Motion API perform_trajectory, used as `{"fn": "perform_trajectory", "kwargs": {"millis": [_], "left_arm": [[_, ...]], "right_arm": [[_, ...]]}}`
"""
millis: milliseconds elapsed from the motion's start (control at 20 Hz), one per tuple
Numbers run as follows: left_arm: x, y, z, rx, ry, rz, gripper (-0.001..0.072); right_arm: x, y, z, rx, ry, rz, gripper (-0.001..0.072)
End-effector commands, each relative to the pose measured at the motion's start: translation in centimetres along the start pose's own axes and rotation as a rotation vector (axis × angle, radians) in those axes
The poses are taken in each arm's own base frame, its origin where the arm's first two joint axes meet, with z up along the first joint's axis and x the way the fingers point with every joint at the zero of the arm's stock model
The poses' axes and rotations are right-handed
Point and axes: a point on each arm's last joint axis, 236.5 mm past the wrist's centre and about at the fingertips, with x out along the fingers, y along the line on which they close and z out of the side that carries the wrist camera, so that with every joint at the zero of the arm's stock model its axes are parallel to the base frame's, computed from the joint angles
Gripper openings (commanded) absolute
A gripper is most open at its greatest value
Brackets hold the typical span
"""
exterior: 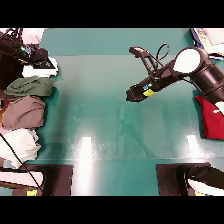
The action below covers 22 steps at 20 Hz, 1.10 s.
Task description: Fold the shirts.
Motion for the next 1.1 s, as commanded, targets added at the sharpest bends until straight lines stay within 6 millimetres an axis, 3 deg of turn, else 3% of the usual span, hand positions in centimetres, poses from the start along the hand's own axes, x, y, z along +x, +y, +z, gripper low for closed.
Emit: {"fn": "perform_trajectory", "kwargs": {"millis": [0,200,300,400,550,800,900,1050], "left_arm": [[0.0,0.2,1.5,0.000,-0.062,0.010,0.0022],[-0.3,0.6,3.8,-0.001,-0.161,0.026,0.0023],[-0.7,2.1,5.6,0.015,-0.237,0.093,0.0041],[-1.6,5.2,7.5,0.003,-0.324,0.222,0.0604],[-1.7,11.0,9.5,0.005,-0.391,0.428,0.0632],[4.0,20.0,9.1,-0.069,-0.354,0.494,0.0632],[6.0,22.7,8.6,-0.070,-0.332,0.509,0.0632],[8.4,24.4,8.3,-0.049,-0.317,0.518,0.0632]], "right_arm": [[0.0,0.1,-0.2,-0.001,0.009,0.001,0.0018],[0.0,0.1,-0.2,-0.001,0.008,0.001,0.0018],[0.0,0.1,-0.2,-0.001,0.007,0.001,0.0018],[0.0,0.1,-0.2,-0.001,0.008,0.001,0.0018],[0.0,0.1,-0.2,0.000,0.008,0.002,0.0018],[0.1,0.1,-0.2,0.020,0.007,0.001,0.0018],[0.1,0.1,-0.1,0.026,0.004,0.001,0.0018],[0.1,0.0,0.2,0.042,-0.009,0.001,0.0018]]}}
